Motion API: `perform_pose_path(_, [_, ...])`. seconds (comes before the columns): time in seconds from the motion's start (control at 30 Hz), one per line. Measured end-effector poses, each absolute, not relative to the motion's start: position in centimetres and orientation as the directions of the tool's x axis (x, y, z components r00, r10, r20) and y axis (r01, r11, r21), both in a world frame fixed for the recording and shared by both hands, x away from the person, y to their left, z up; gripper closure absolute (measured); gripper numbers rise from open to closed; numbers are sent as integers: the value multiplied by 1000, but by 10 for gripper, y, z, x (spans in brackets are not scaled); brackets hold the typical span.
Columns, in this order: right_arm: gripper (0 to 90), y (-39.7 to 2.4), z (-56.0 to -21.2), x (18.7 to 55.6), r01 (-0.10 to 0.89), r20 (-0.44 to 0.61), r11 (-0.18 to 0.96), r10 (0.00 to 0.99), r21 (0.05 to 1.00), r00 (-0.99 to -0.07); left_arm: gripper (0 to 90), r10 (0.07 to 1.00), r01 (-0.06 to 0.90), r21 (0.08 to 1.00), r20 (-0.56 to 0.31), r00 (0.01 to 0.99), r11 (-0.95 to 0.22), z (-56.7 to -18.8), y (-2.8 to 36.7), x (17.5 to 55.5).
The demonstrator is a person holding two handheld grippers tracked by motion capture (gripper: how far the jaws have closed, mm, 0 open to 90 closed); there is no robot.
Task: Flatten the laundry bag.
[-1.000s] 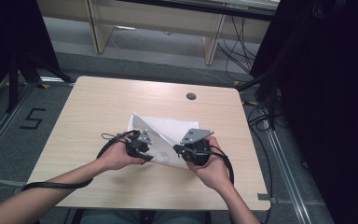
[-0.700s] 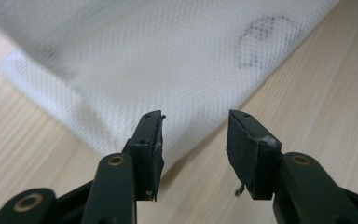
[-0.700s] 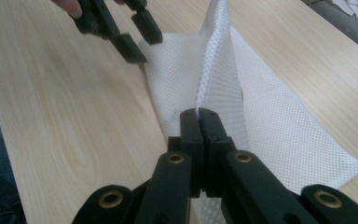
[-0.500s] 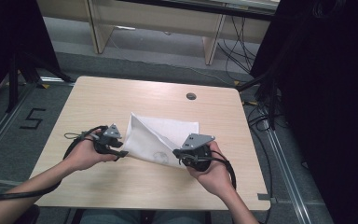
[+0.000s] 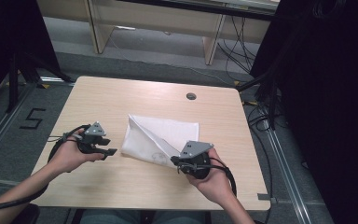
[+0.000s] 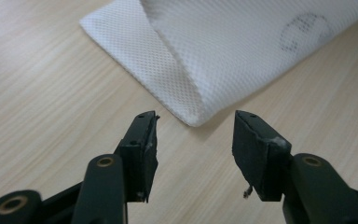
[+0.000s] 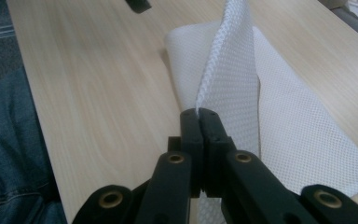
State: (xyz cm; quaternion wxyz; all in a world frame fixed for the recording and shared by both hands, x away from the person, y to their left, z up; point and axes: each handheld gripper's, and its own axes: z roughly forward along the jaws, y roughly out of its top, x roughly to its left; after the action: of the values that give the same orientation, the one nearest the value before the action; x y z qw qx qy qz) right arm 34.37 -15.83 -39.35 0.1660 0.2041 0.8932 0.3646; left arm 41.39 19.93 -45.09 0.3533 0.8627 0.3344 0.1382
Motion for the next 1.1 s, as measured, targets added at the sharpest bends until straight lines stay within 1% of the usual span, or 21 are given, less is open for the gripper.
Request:
perform_pose_path(0.03, [900,-158,-393,342,251,-137,657,479,711,-867,495,683,487,709,-10,731,-510,-450,201,414])
perform_pose_path(0.07, [900,-158,-394,342,225,-156,666,462,711,-873,495,684,486,709,-6,729,-511,-448,203,415])
perform_pose_path(0.1, [900,-158,-394,339,245,-139,663,471,707,-871,495,690,484,713,-1,724,-507,-448,204,416])
perform_pose_path(0.13, [900,-157,-395,339,211,-164,671,451,711,-877,494,688,482,711,4,726,-512,-447,206,417])
perform_pose_path(0.2, [900,-156,-396,336,211,-166,674,449,708,-878,491,698,492,709,-1,717,-505,-446,209,418])
perform_pose_path(0.23, [900,-155,-396,334,218,-147,678,438,702,-887,489,701,497,709,-6,713,-500,-447,210,418])
perform_pose_path(0.27, [900,-154,-398,329,259,-123,658,475,707,-872,487,700,498,706,-5,714,-503,-447,212,418])
perform_pose_path(0.3, [900,-154,-397,331,213,-149,684,429,698,-891,486,704,501,708,-8,710,-498,-448,213,419])
perform_pose_path(0.33, [900,-153,-399,331,192,-161,685,415,703,-895,485,709,504,709,-8,705,-493,-448,215,419])
perform_pose_path(0.37, [900,-152,-399,329,203,-151,686,419,699,-895,485,712,507,707,-6,702,-493,-448,217,419])
perform_pose_path(0.4, [900,-151,-400,329,163,-180,693,395,702,-901,485,717,510,708,-7,697,-489,-449,218,419])
perform_pose_path(0.43, [900,-150,-401,326,196,-154,687,412,699,-898,485,716,508,707,-2,698,-493,-449,220,419])
perform_pose_path(0.53, [900,-148,-402,320,213,-134,690,414,692,-901,485,723,518,707,-13,691,-482,-450,223,420])
perform_pose_path(0.6, [900,-148,-403,319,186,-147,701,386,688,-911,484,724,515,707,-6,689,-484,-449,225,420])
perform_pose_path(0.63, [900,-147,-403,315,214,-125,692,405,689,-906,484,728,517,707,-4,685,-482,-448,225,420])
perform_pose_path(0.67, [900,-147,-403,317,153,-175,711,365,687,-914,484,728,518,709,-9,686,-479,-448,226,421])
perform_pose_path(0.7, [900,-147,-404,314,186,-136,701,378,689,-916,484,730,517,710,-6,683,-478,-447,227,421])
perform_pose_path(0.73, [900,-147,-405,313,180,-146,708,373,682,-916,484,727,509,714,0,686,-481,-447,228,422])
perform_pose_path(0.77, [900,-146,-406,310,203,-122,699,385,686,-915,483,731,519,710,-7,682,-477,-447,228,422])
perform_pose_path(0.9, [900,-145,-412,307,188,-120,711,358,678,-926,483,737,524,711,-10,675,-470,-448,230,424])
perform_pose_path(1.1, [900,-145,-416,298,204,-94,715,354,669,-931,484,739,529,706,-12,673,-471,-447,233,427])
